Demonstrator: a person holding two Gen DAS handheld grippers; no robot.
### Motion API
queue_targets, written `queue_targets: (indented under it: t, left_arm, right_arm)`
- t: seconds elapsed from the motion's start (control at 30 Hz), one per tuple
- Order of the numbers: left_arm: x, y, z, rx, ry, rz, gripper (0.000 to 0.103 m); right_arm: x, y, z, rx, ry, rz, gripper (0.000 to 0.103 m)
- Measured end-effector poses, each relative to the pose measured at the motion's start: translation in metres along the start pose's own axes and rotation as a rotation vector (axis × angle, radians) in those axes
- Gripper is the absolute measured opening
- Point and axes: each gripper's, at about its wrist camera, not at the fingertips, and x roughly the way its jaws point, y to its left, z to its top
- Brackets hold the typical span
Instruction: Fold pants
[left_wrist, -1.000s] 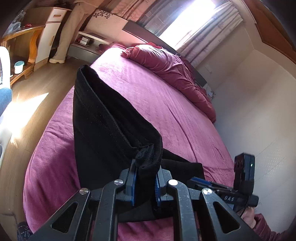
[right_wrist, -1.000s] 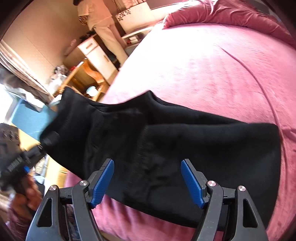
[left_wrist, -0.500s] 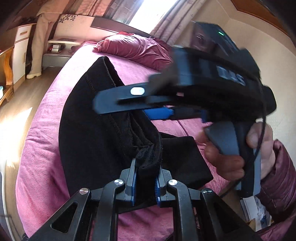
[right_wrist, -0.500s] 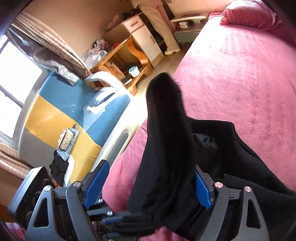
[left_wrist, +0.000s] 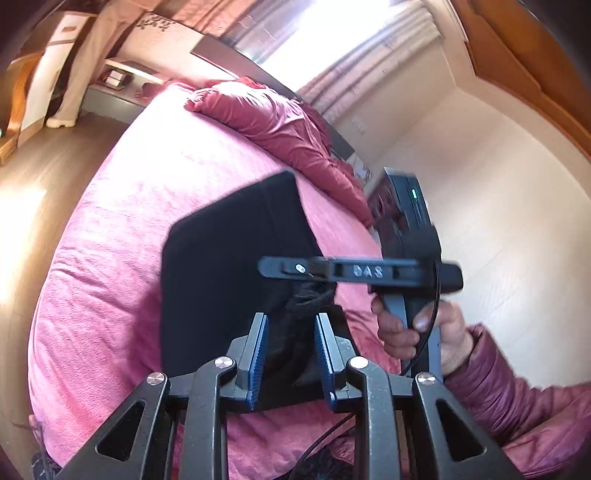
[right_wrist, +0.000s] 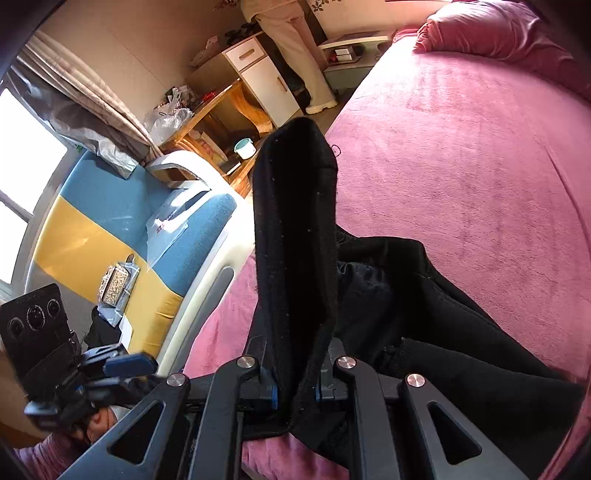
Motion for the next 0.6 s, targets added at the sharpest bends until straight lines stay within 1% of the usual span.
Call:
queue_targets:
  t: [0.07,0.13,0.2,0.3,0.4,0.6]
  left_arm:
    - [-0.009,0.011,0.002,-0.026,-0.028,0.076,0.026]
    - [-0.012,0.024,0.005,-0.065,-0.036,0.127,0.026]
    - [-0.012,0.034,0.008,-0.104,-0.039,0.157,0.026]
    - [0.001,0.043,0.009,-0.113,-0.026,0.2,0.026]
    - [0.025,0.034,0.003,-0.076,0.004,0.215,0.026]
    - [0.078,0.001,-0.002,0.023,0.092,0.194,0.026]
  right_arm:
    - [-0.01,-0.003,-0.005,0.018,-0.023,0.011,0.013]
    - [-0.023,-0.007,-0.009,0.027,-0.05,0.002,0.013]
    - [-0.038,-0.013,-0.014,0.045,-0.075,0.012,0.013]
    - [-0.057,-0.023,-0.021,0.068,-0.105,0.01,0.013]
    - [-0.073,-0.036,-0.029,0.102,-0.13,0.012,0.013]
    - [-0.095,-0.07,-0.054,0.179,-0.159,-0.013,0.013]
